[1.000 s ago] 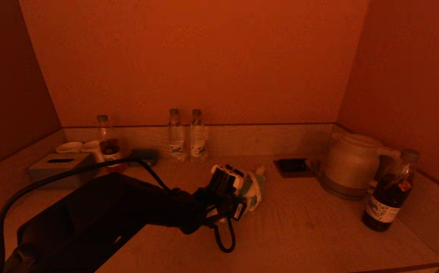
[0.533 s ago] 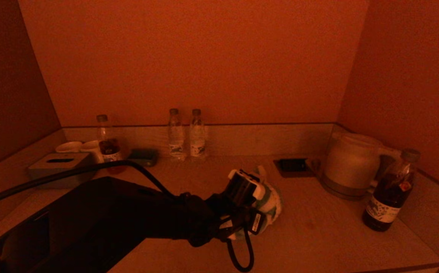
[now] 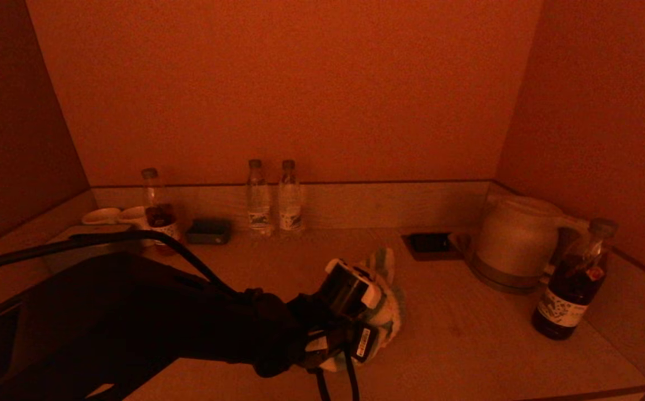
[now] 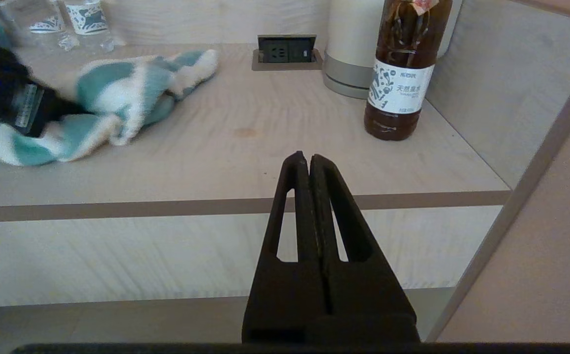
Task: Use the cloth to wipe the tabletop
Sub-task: Sweep the stains on the table
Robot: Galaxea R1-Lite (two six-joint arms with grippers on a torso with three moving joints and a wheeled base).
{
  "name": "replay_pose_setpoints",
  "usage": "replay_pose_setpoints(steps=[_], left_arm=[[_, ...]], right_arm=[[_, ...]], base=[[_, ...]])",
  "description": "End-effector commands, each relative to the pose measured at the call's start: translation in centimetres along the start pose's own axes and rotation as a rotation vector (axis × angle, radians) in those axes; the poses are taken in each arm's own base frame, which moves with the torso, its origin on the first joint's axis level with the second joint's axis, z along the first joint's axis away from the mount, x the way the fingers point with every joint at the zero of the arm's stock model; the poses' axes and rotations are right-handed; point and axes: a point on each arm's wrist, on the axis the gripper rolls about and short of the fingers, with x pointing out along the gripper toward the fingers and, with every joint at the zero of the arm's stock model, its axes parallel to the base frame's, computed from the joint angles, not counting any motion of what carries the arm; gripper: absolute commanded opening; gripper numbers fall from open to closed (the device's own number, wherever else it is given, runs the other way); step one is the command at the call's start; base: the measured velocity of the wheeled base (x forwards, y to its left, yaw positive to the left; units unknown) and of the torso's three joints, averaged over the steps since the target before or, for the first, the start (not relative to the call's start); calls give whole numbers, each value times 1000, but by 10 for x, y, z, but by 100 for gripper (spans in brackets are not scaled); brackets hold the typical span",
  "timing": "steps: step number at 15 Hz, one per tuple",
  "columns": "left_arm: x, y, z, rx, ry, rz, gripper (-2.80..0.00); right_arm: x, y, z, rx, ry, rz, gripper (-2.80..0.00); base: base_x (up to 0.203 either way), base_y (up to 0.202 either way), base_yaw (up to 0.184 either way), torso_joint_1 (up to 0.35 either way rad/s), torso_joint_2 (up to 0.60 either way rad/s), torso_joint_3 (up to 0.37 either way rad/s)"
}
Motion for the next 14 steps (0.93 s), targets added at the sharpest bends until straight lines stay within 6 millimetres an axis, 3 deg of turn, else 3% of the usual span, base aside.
replay_pose_setpoints(steps=[1,3,7,10,14], left_arm=[[-13,5,1,-23,0,36,-280],[-16,6,3,-39,-6,46,-280],[-37,6,31,-148,-118,-22,-280],[-38,-2,54,-157,-220,-90,-280],[-27,-21,69,-118,-298,-200,-280]], right_arm=[[0,0,0,0,2,0,-280],[0,0,0,0,2,0,-280],[0,0,0,0,2,0,-280],[0,0,0,0,2,0,-280],[0,0,0,0,2,0,-280]], base=[[0,0,0,0,0,0],[0,0,0,0,0,0],[0,0,0,0,0,0],[0,0,0,0,0,0],[0,0,0,0,0,0]])
